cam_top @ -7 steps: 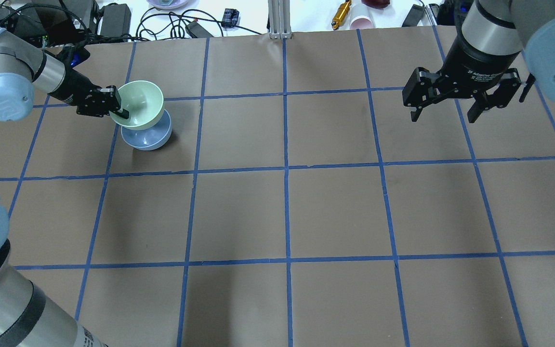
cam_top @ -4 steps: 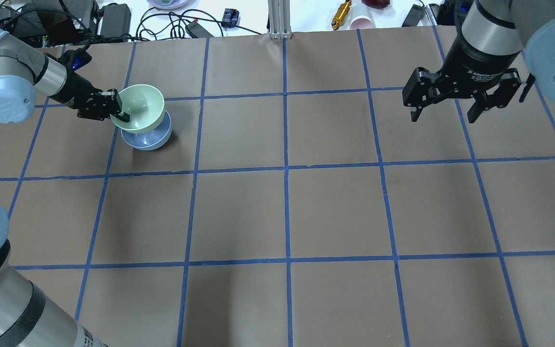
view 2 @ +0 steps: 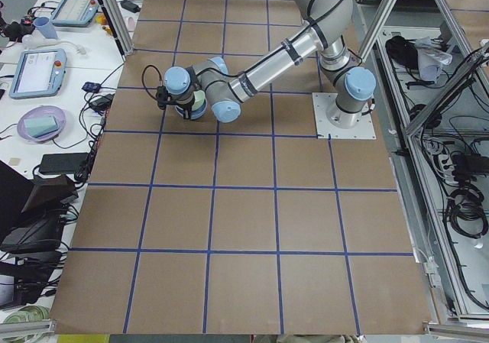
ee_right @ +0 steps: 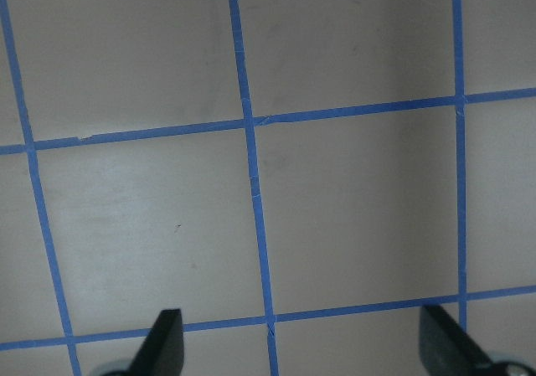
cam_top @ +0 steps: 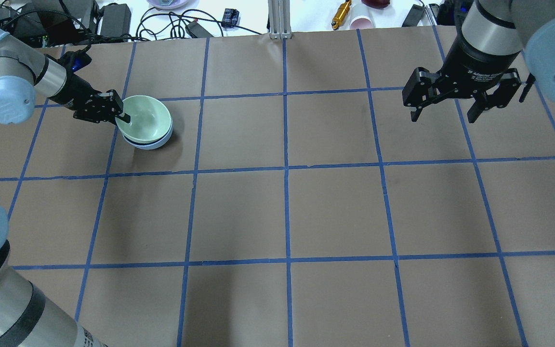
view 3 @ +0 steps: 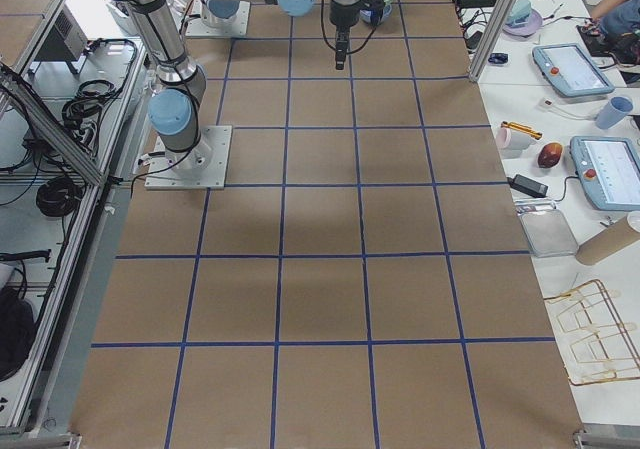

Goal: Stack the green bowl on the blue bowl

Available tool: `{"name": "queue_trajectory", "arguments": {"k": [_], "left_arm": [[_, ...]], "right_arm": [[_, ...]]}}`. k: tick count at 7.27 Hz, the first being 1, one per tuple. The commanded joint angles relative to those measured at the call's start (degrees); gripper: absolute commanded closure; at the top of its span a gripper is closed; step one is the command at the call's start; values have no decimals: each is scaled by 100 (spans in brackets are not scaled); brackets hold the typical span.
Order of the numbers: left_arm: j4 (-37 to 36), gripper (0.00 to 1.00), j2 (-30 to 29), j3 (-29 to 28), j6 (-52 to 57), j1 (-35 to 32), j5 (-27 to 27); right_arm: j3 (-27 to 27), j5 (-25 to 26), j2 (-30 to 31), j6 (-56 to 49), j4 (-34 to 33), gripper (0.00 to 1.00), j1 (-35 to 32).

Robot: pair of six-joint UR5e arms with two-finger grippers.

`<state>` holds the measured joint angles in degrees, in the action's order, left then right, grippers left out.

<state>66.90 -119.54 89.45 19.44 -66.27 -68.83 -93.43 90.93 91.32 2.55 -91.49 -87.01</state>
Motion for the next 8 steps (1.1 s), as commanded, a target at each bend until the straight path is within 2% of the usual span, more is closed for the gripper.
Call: {"name": "queue_trajectory", "arguments": {"k": [1,4,5,6,8], "left_arm": [[86,0,53,-15,-28,0,-43],[489,0,421,-138,-150,-148,-183],[526,0,640,-234,-369,-454,-906],[822,0,904,-331,-632,-831,-1209],[1325,0,1439,-420,-1423,-1316,-1378]], "right_arm": [[0,4,0,0,0,0,0],[0,4,0,0,0,0,0],[0,4,0,0,0,0,0],[0,4,0,0,0,0,0],[0,4,0,0,0,0,0]]}}
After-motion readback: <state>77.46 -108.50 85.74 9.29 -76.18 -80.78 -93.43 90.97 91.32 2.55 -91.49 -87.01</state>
